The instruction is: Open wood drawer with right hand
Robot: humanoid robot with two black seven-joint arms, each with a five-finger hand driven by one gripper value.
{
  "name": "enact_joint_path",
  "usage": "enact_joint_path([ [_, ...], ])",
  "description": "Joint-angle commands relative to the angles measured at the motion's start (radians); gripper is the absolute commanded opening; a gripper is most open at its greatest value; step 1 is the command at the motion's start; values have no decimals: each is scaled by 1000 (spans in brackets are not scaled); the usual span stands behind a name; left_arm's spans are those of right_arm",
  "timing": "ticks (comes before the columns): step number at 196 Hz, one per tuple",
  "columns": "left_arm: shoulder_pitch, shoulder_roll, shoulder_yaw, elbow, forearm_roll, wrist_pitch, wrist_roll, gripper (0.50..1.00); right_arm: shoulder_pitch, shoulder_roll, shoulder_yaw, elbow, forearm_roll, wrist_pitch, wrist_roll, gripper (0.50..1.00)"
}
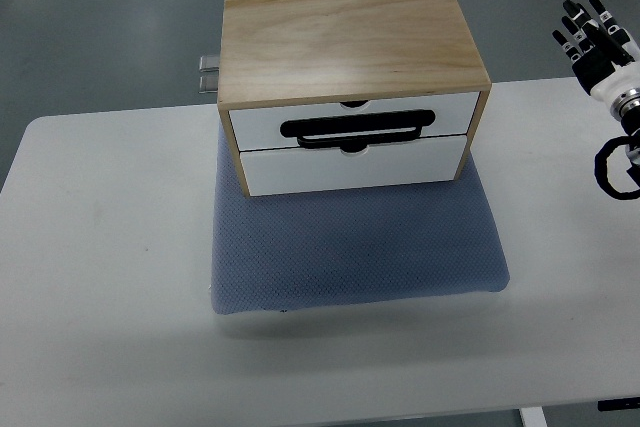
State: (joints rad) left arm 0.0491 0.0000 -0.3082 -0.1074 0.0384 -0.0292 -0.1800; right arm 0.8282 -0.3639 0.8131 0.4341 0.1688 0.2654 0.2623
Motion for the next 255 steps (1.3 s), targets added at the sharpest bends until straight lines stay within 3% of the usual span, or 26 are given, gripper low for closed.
enact_joint_path([
  [1,0,0,0,0,0,0,1,1000,0,0,0,0,0,0,0,944],
  [255,0,0,-3,5,-2,0,2,1000,31,-10,-3,2,0,-8,-2,944],
])
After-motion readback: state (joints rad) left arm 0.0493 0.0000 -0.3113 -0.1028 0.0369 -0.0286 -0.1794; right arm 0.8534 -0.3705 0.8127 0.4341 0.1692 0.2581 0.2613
